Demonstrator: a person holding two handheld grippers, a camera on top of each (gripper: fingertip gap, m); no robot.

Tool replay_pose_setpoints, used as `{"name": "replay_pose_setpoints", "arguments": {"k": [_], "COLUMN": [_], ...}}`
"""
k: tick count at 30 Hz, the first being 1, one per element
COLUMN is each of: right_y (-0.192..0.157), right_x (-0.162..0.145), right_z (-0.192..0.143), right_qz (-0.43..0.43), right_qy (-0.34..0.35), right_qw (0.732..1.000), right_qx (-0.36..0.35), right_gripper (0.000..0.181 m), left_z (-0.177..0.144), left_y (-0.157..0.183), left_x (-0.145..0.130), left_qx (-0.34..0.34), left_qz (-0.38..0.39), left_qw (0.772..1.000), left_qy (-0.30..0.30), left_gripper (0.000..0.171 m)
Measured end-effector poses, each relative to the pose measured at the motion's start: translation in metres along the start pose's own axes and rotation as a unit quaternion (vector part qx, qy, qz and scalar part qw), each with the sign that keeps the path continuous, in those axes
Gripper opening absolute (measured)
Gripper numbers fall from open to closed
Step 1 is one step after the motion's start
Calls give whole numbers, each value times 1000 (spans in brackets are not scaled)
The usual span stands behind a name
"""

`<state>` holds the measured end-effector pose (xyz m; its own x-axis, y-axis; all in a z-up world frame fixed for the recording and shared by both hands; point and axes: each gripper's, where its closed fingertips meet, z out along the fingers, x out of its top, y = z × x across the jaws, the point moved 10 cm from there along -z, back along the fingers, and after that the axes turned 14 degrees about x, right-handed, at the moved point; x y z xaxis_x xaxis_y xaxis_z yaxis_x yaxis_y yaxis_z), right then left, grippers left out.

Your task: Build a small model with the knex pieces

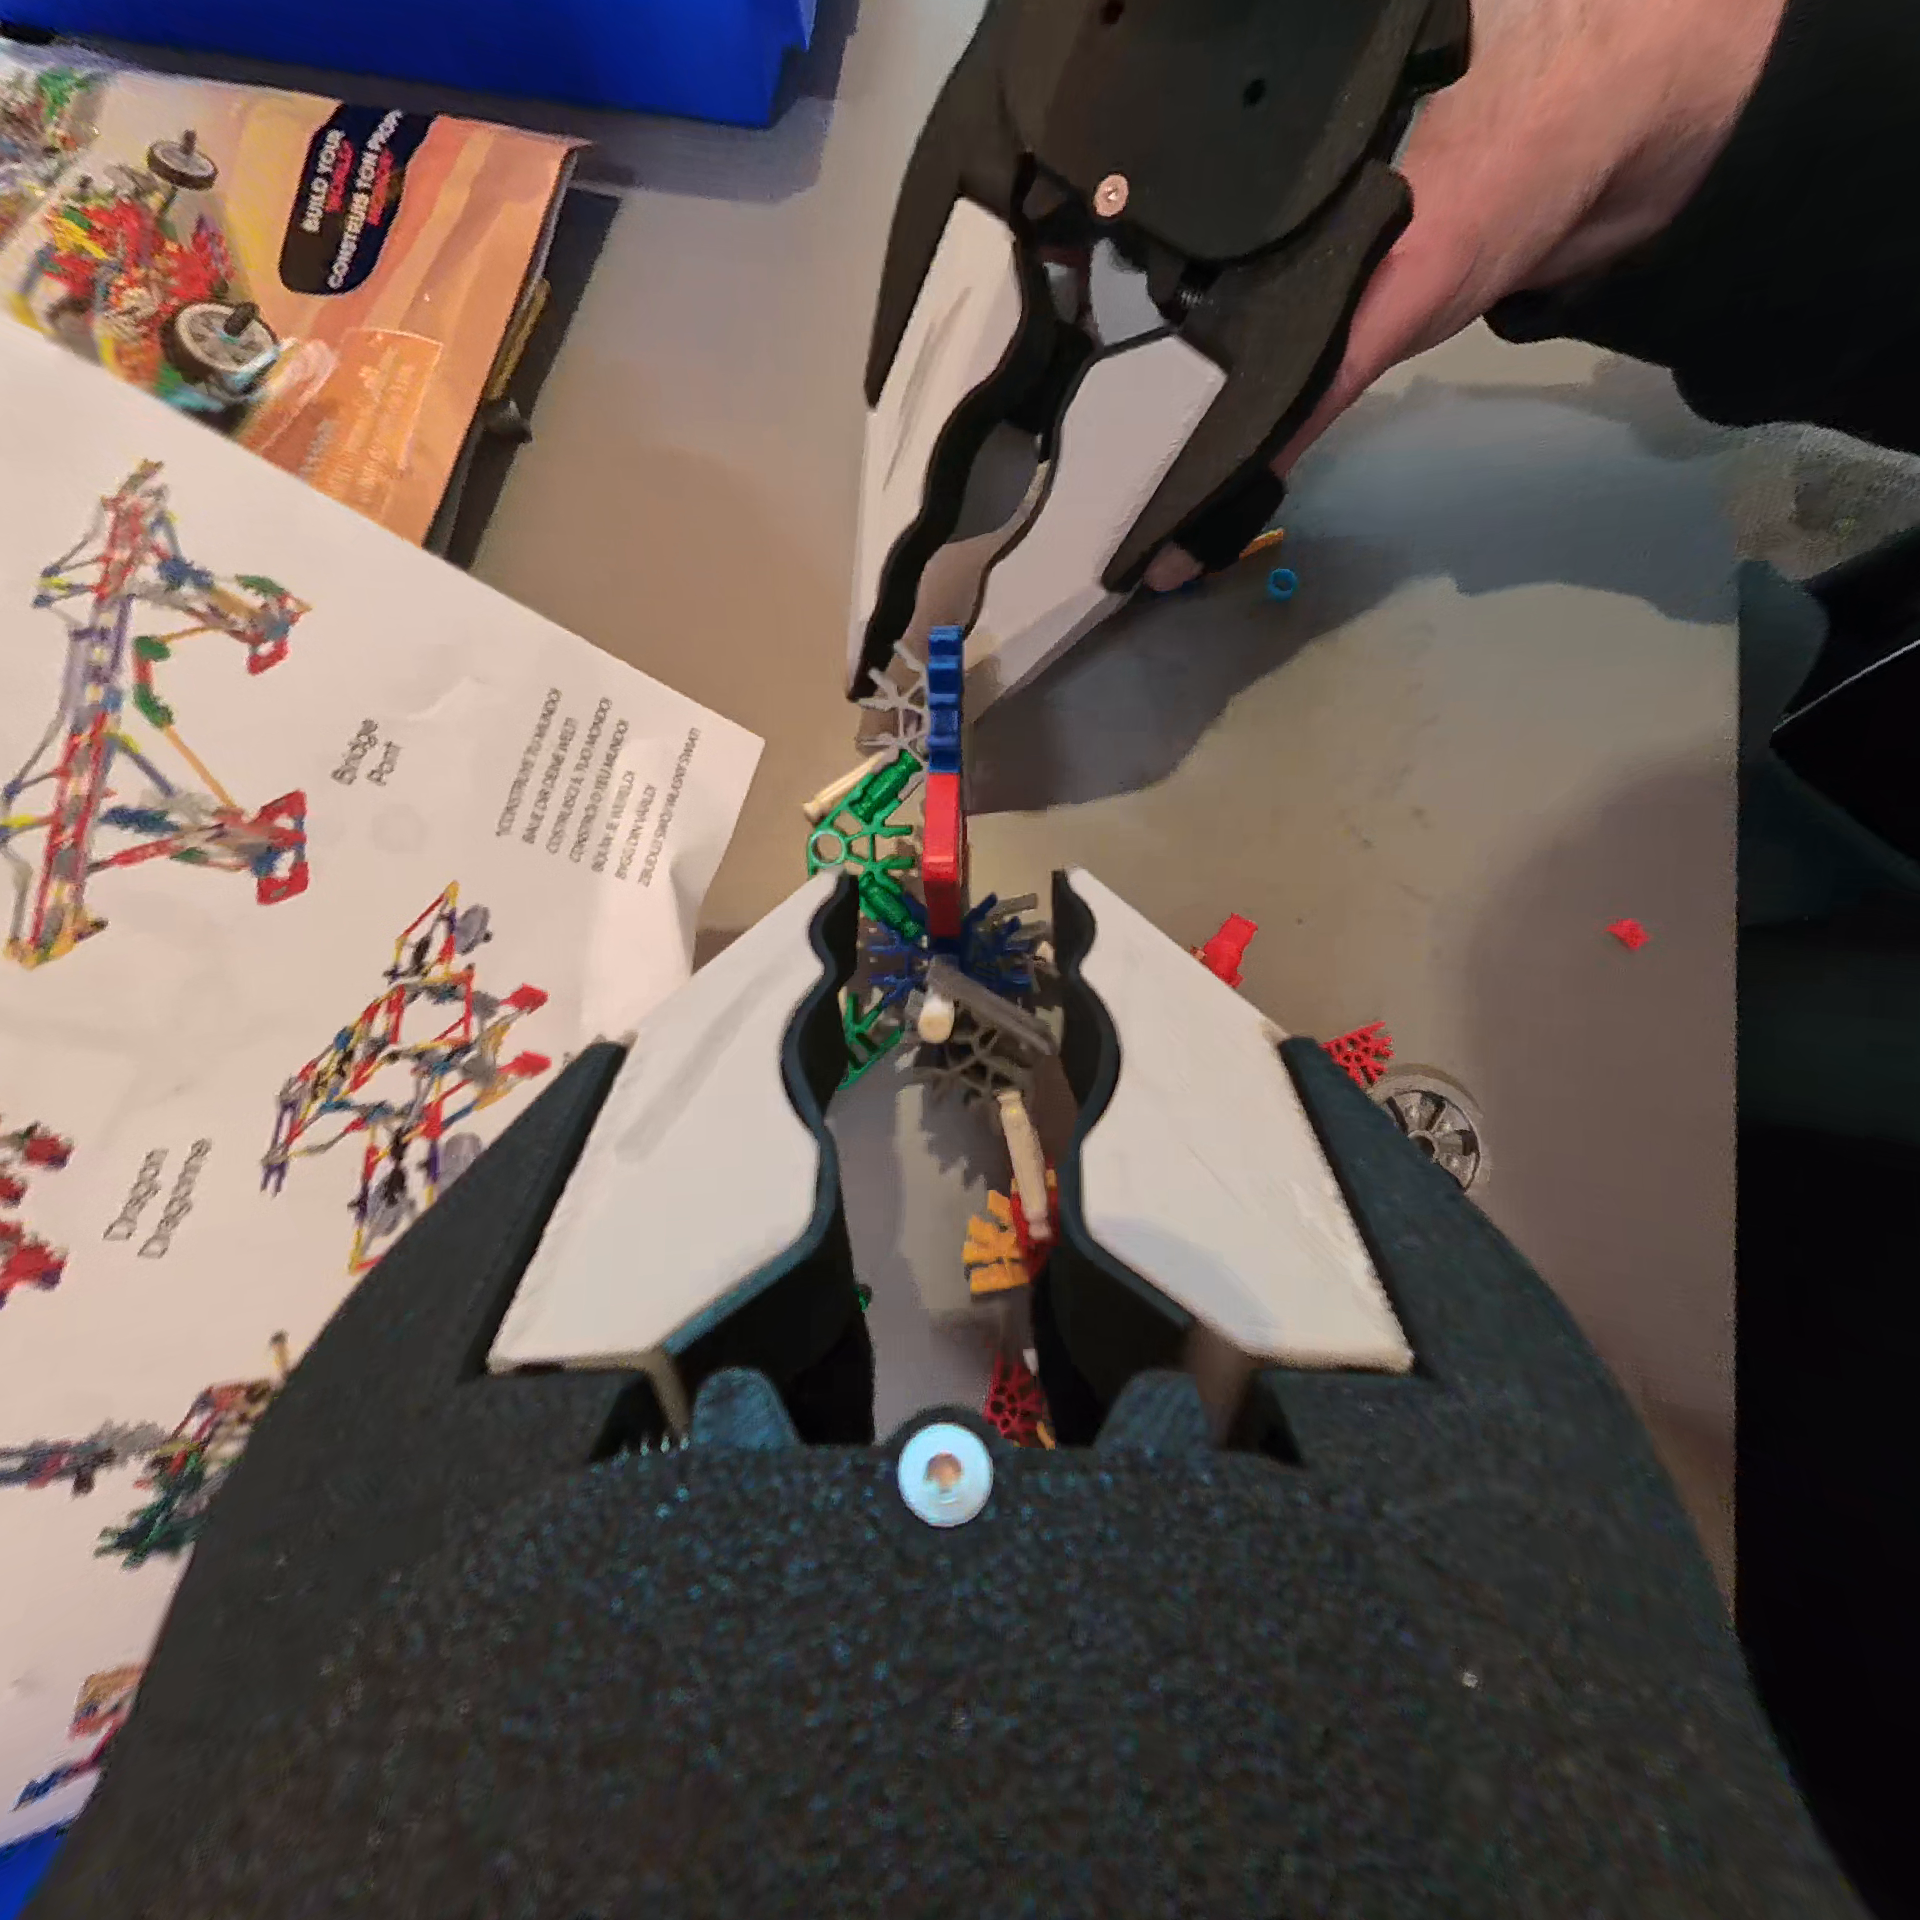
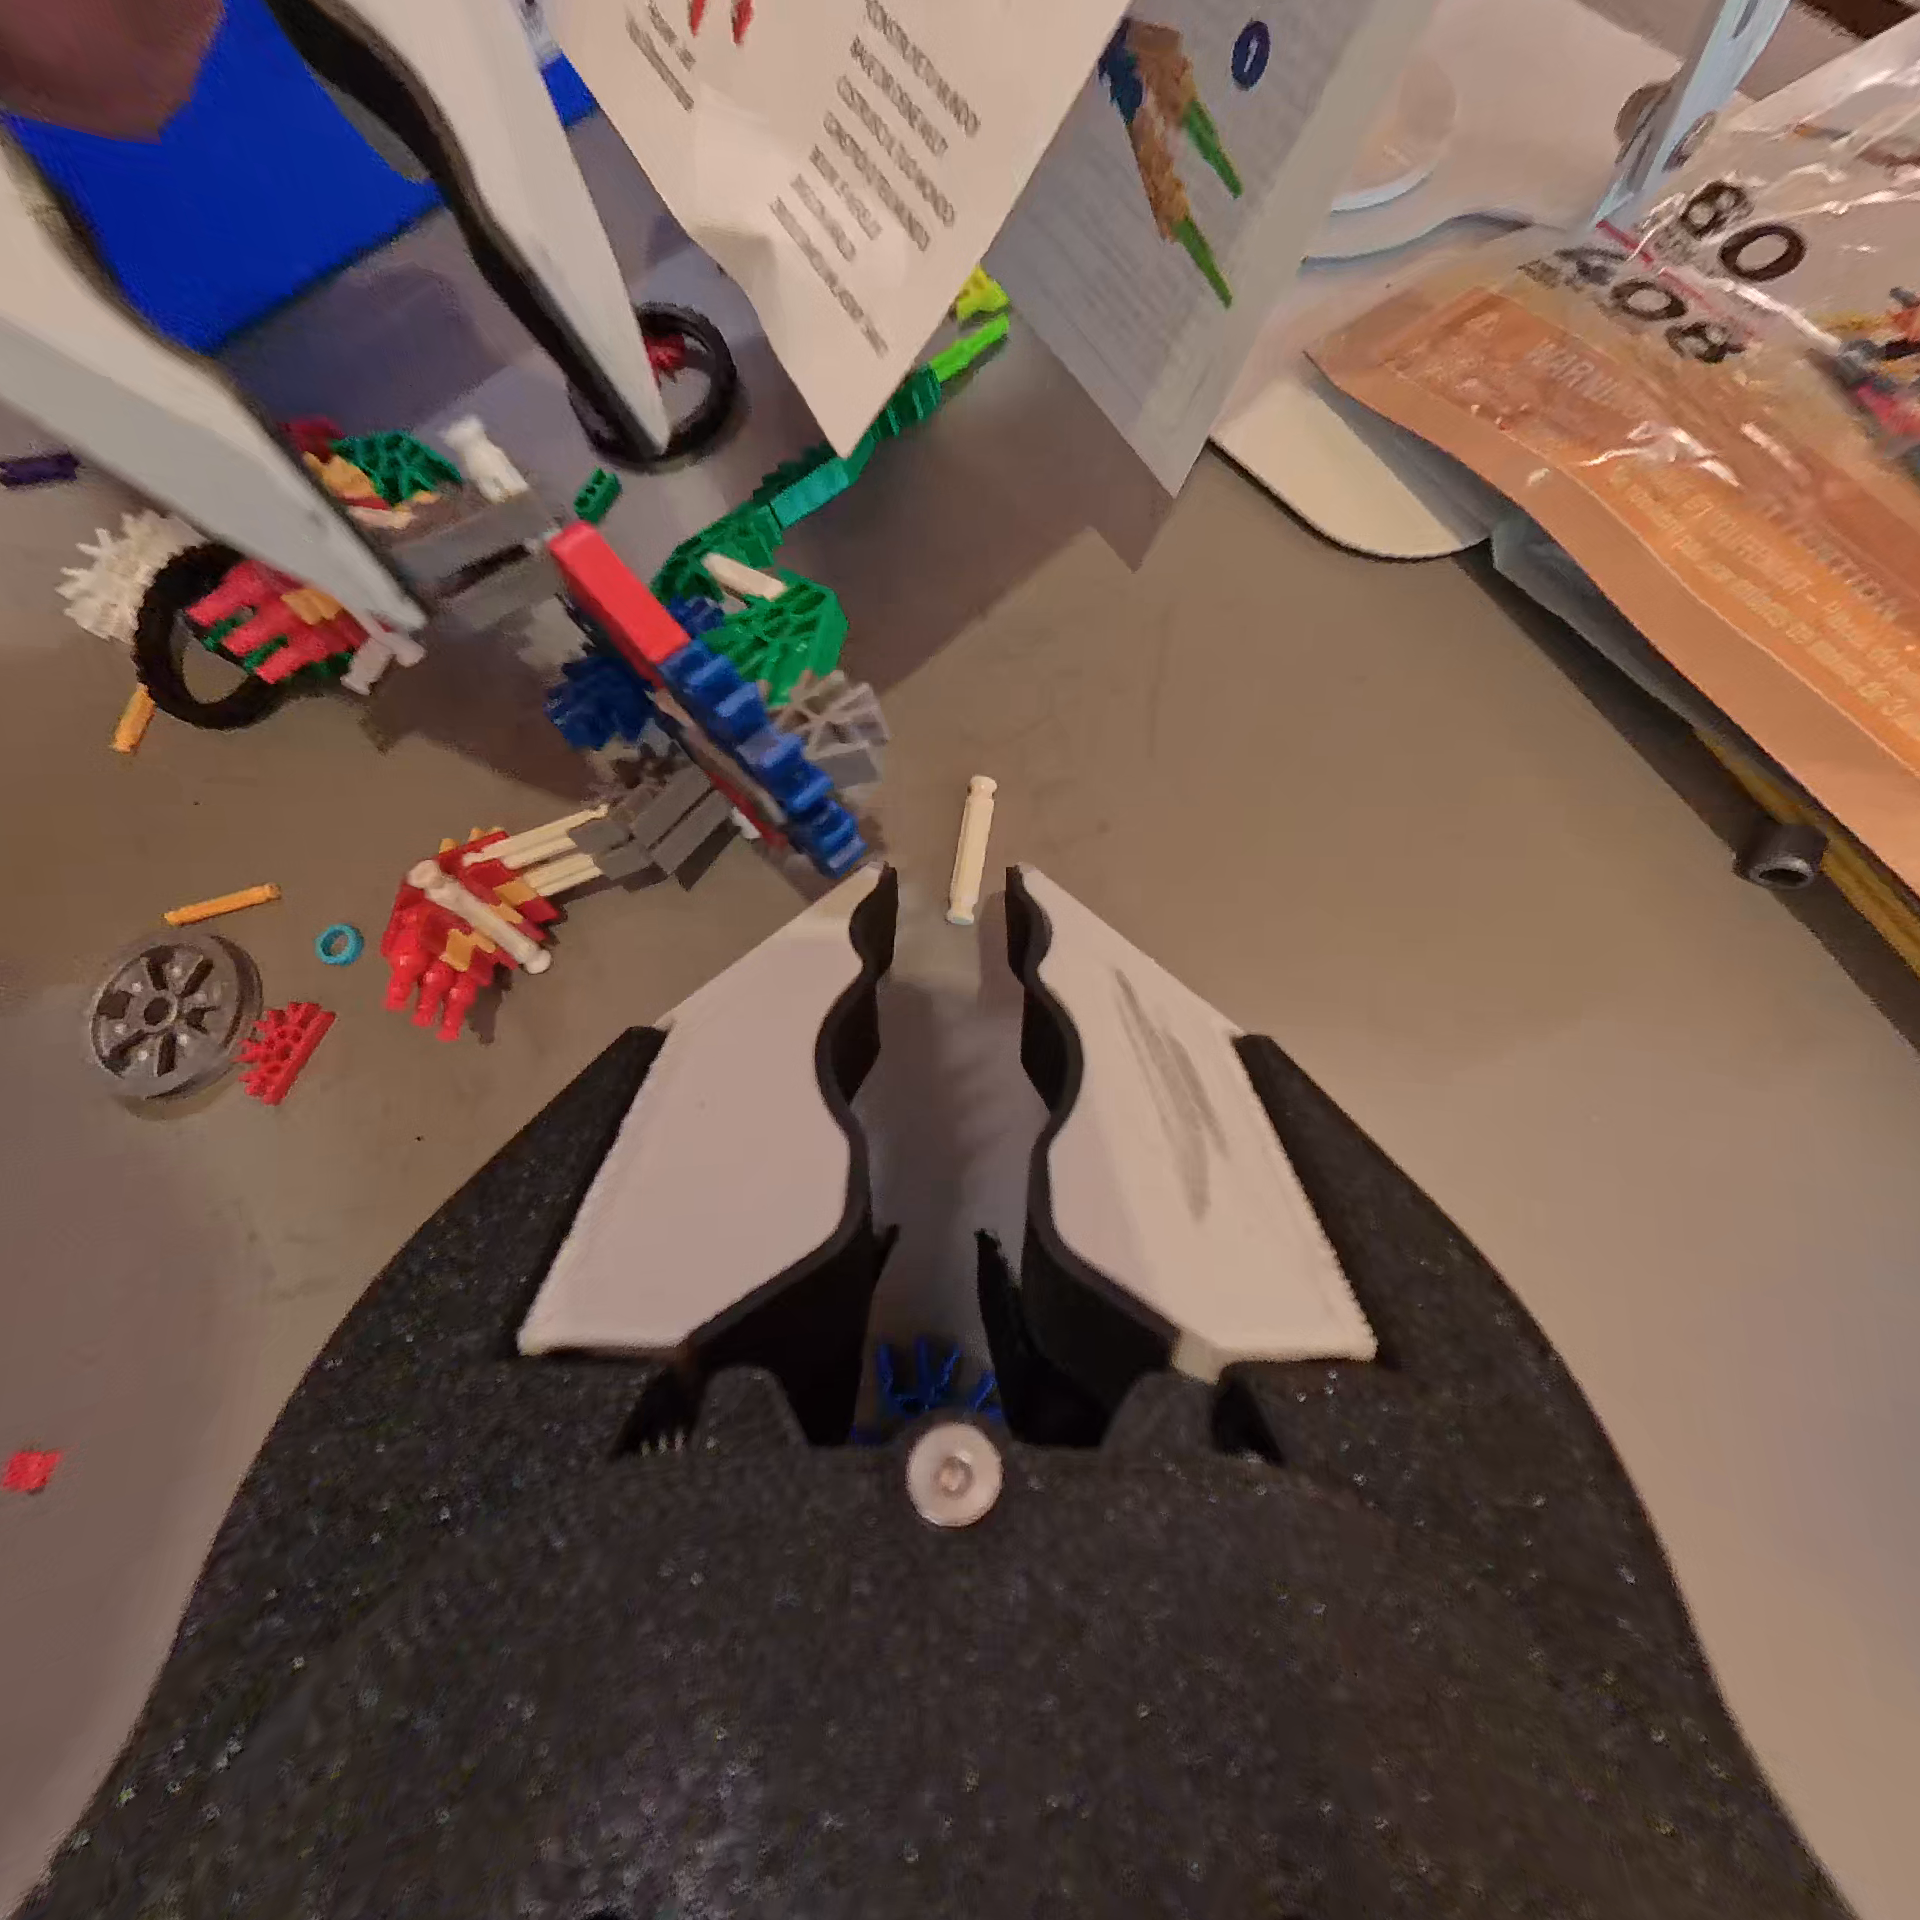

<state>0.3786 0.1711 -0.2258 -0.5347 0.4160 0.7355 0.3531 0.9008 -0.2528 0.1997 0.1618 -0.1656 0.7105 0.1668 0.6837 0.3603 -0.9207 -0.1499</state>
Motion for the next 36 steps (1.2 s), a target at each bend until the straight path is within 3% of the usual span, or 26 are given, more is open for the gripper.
{"name": "replay_pose_setpoints", "arguments": {"k": [4,9,12,14,17,24,31,36], "right_y": [5,7,7,6,4,-11,-28,-46], "right_x": [-3,0,0,-1,-1,-4,6,11], "right_z": [18,21,19,14,-1,-50,-78,-75], "right_qz": [-5,-18,-24,-24,-14,-7,-55,-78], "right_qy": [-30,-42,-50,-45,-15,67,104,104], "right_qw": [1000,999,998,999,1000,997,989,985], "right_qx": [7,-11,-13,-11,-3,43,87,111], "right_gripper": [21,5,5,5,5,5,5,5], "left_z": [10,16,23,26,25,14,2,4], "left_y": [4,4,9,11,11,1,3,8], "left_x": [2,11,16,16,15,19,12,-3], "left_qx": [12,42,45,45,40,-9,-111,-114], "left_qz": [10,32,53,60,44,-66,-165,-195], "left_qw": [1000,998,997,996,997,996,958,954], "left_qy": [-15,-17,-42,-50,-40,64,205,195], "left_gripper": [35,33,25,7,4,3,3,4]}}
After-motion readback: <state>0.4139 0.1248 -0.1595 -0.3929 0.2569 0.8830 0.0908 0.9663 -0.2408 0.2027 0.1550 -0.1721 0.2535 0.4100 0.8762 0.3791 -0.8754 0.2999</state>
